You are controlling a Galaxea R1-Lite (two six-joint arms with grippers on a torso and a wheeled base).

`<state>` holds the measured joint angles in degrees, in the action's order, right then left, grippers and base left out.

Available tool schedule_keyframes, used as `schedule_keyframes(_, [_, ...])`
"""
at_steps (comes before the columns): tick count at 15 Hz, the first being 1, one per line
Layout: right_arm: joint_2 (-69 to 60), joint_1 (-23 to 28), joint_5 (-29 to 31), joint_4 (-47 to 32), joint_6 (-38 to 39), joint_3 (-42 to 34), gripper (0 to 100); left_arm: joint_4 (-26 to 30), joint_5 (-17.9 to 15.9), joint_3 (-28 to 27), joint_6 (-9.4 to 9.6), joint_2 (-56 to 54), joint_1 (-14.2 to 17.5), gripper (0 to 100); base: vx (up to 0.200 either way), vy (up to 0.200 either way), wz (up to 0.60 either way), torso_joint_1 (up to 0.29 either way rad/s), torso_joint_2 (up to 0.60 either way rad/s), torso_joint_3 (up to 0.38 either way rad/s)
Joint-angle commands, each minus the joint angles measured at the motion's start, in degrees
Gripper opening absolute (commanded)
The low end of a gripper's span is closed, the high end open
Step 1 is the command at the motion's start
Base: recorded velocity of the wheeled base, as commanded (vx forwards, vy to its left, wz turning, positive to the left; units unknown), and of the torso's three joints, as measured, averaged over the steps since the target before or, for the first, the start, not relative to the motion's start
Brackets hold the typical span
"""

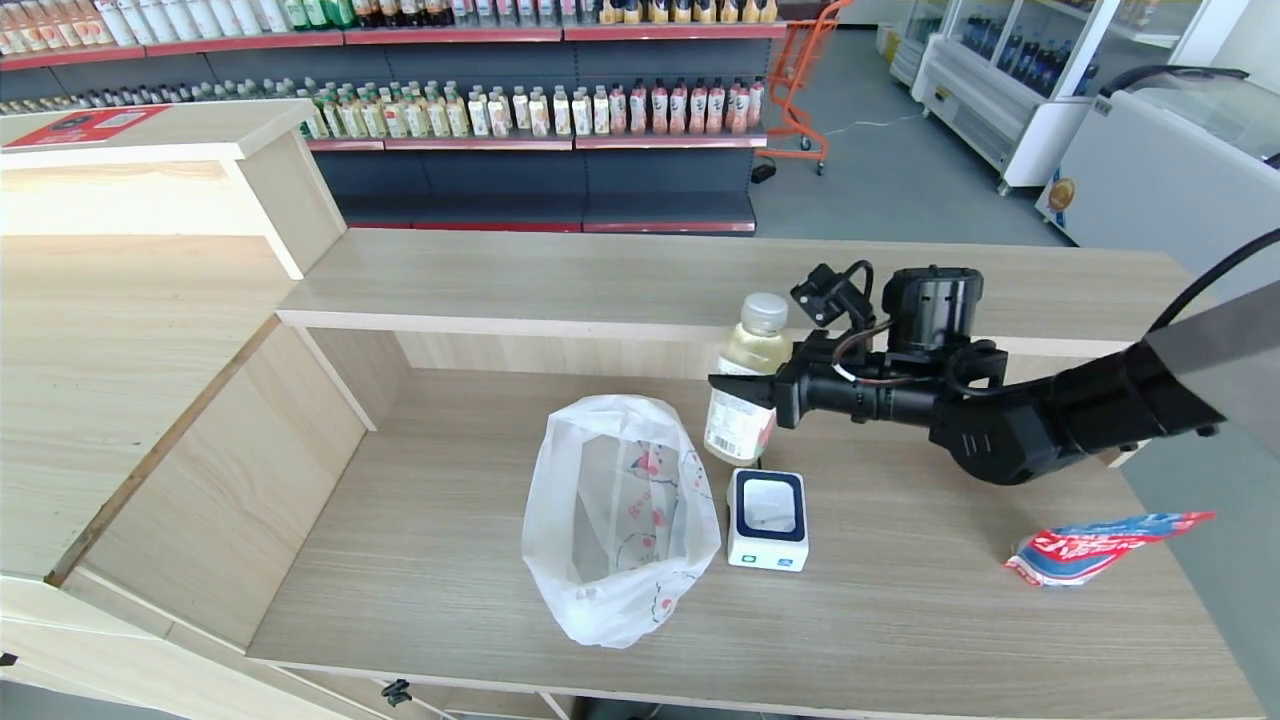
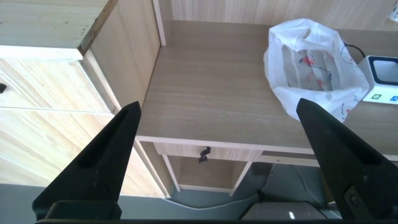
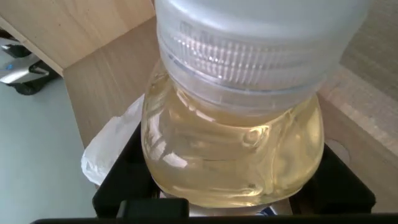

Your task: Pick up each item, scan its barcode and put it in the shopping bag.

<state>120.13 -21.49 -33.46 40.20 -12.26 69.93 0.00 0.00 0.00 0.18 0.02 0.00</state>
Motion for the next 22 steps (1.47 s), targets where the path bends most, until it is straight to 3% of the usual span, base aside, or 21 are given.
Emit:
schedule_keyframes(1, [6.4,-4.1,1.0,0.2,0.4,2.6,0,0.0,0.0,0.0,-0.01,0.0,0.0,100,0.000,0.000,0.00,0.000,0.00,0.000])
schedule_keyframes(5, [15.7,-8.0,1.1,0.2,-2.2,9.8,0,0.0,0.0,0.0,-0.01,0.0,0.0,100,0.000,0.000,0.00,0.000,0.00,0.000])
schedule_keyframes(9, [24.4,-11.0,1.4,0.5,-9.8,16.6,0,0.0,0.0,0.0,-0.01,0.0,0.0,100,0.000,0.000,0.00,0.000,0.00,0.000])
schedule_keyframes(12, [32.5,-14.5,8.9,5.9,-13.0,23.6,0,0.0,0.0,0.0,-0.01,0.0,0.0,100,0.000,0.000,0.00,0.000,0.00,0.000])
schedule_keyframes(18, [34.4,-15.6,9.6,6.6,-13.6,24.0,0,0.0,0.0,0.0,-0.01,0.0,0.0,100,0.000,0.000,0.00,0.000,0.00,0.000])
schedule_keyframes(19, [34.0,-15.6,9.6,6.6,-13.3,23.9,100,0.0,0.0,0.0,-0.01,0.0,0.0,100,0.000,0.000,0.00,0.000,0.00,0.000])
schedule_keyframes(22, [30.6,-15.4,9.6,6.5,-8.2,22.5,100,0.0,0.0,0.0,-0.01,0.0,0.0,100,0.000,0.000,0.00,0.000,0.00,0.000])
